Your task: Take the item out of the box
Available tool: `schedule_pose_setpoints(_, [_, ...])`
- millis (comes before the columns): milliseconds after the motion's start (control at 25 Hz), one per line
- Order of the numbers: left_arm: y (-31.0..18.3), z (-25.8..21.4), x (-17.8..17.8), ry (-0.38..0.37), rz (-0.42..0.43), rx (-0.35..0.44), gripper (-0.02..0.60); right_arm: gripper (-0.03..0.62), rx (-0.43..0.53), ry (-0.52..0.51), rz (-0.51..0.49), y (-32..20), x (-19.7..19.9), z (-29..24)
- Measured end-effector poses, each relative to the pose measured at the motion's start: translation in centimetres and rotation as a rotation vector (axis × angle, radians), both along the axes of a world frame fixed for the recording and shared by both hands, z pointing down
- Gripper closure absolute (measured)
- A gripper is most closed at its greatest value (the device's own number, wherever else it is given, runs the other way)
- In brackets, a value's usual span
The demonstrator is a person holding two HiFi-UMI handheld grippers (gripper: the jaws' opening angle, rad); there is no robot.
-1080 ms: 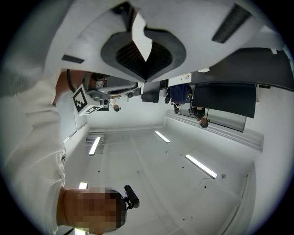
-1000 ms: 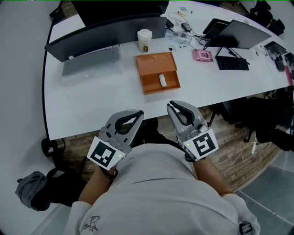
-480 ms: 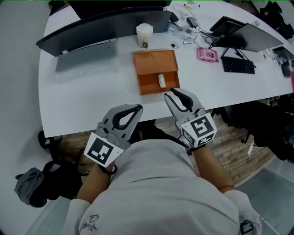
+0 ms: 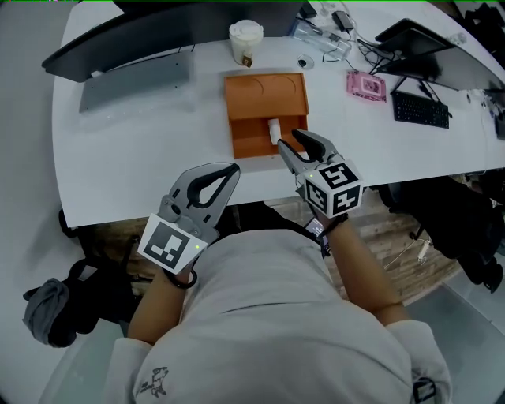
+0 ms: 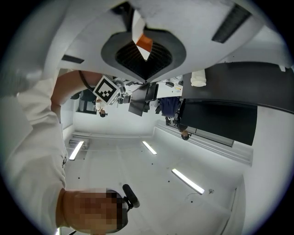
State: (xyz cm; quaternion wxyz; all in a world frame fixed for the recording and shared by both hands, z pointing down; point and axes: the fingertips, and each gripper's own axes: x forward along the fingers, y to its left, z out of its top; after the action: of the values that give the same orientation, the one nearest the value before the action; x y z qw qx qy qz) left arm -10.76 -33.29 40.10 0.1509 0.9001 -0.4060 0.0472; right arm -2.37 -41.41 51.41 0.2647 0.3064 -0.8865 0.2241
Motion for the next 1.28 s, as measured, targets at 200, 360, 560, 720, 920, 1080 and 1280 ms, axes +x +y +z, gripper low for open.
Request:
schedule_pose_setpoints(200, [-2.4, 3.2, -0.3, -0.009, -0.026, -0.052, 0.583, 0.406, -0.164, 0.060, -0.014, -1.8, -0.1, 6.1])
schedule_pose_setpoints(360, [-4.1, 6.0, -0.4, -0.014, -0.035, -0.094, 0.583, 0.396, -0.283, 0.104, -0.011, -2.8, 0.0, 10.9])
schedule_pose_setpoints(560, [-5.2, 8.9, 0.0, -0.008, -0.013, -0.134, 0.583, 0.393, -0.380, 0.155, -0.008, -3.7, -0.1, 15.4])
schedule_pose_setpoints(720, [-5.9, 10.0, 0.4, 0.000, -0.009, -0.138, 0.583, 0.393, -0.457, 0.212, 0.008, -4.0, 0.4, 19.0])
schedule_pose_setpoints(920, [-6.5, 11.0, 0.3, -0.005, -0.017, -0.154, 0.583, 0.382, -0.547, 0.259, 0.020, -4.0, 1.0, 22.7])
schedule_pose_setpoints(1080, [-6.4, 11.3, -0.1, -0.009, -0.030, -0.161, 0.583, 0.382, -0.573, 0.294, 0.010, -3.9, 0.9, 23.9])
schedule_pose_setpoints(1280, [-5.9, 11.5, -0.5, -0.007, -0.048, -0.164, 0.583, 0.412, -0.570, 0.348, -0.010, -4.0, 1.1, 24.6])
